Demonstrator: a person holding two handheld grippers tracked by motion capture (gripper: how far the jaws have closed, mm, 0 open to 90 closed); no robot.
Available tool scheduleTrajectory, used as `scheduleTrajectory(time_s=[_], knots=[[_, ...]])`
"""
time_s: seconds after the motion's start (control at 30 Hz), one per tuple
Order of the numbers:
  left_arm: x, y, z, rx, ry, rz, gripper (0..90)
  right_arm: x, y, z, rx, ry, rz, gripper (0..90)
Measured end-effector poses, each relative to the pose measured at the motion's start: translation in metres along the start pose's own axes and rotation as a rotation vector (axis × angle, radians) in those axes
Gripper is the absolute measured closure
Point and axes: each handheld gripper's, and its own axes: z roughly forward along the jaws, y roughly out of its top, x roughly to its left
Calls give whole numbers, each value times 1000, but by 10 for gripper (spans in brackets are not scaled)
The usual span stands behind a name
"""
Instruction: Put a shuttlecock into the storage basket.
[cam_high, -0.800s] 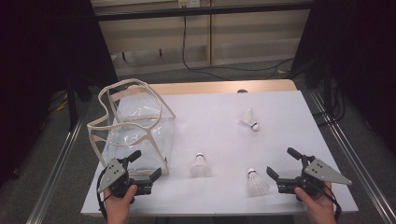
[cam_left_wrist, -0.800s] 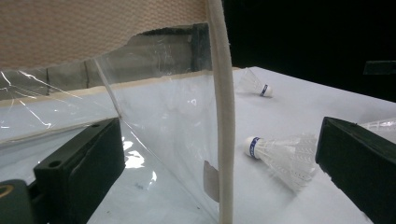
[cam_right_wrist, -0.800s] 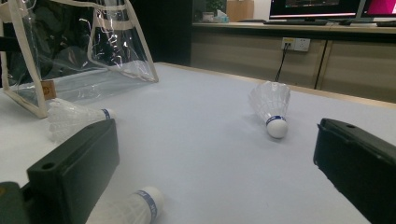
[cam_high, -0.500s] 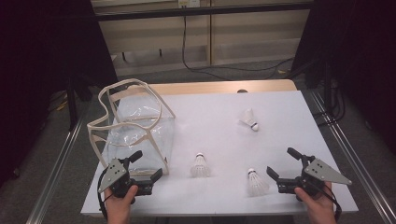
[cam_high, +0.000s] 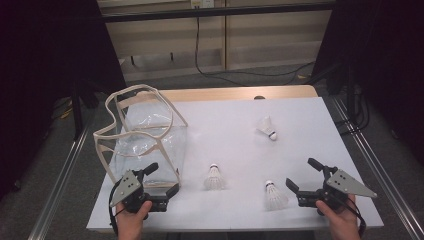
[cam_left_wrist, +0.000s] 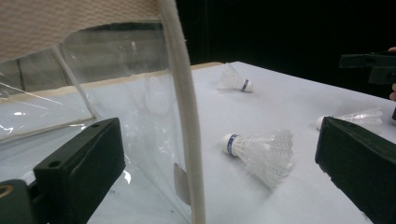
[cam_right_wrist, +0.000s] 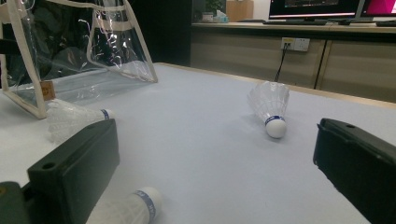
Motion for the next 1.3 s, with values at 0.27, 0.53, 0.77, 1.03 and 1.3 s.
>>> scheduleTrajectory(time_s=[0.27, 0.53, 0.77, 1.03, 1.3], knots=[[-5, 0, 5, 13, -33, 6, 14, 0, 0, 0, -1, 1, 2, 2], [-10, 0, 10, 28, -68, 1, 16, -1, 0, 0, -2, -2, 4, 2], [-12, 0, 13, 30, -83, -1, 16, -1, 0, 1, -1, -1, 2, 2], [-14, 0, 15, 32, -95, 2, 17, 0, 0, 1, -1, 1, -2, 2], [-16, 0, 16, 33, -103, 12, 13, 0, 0, 1, 0, 0, 0, 2]])
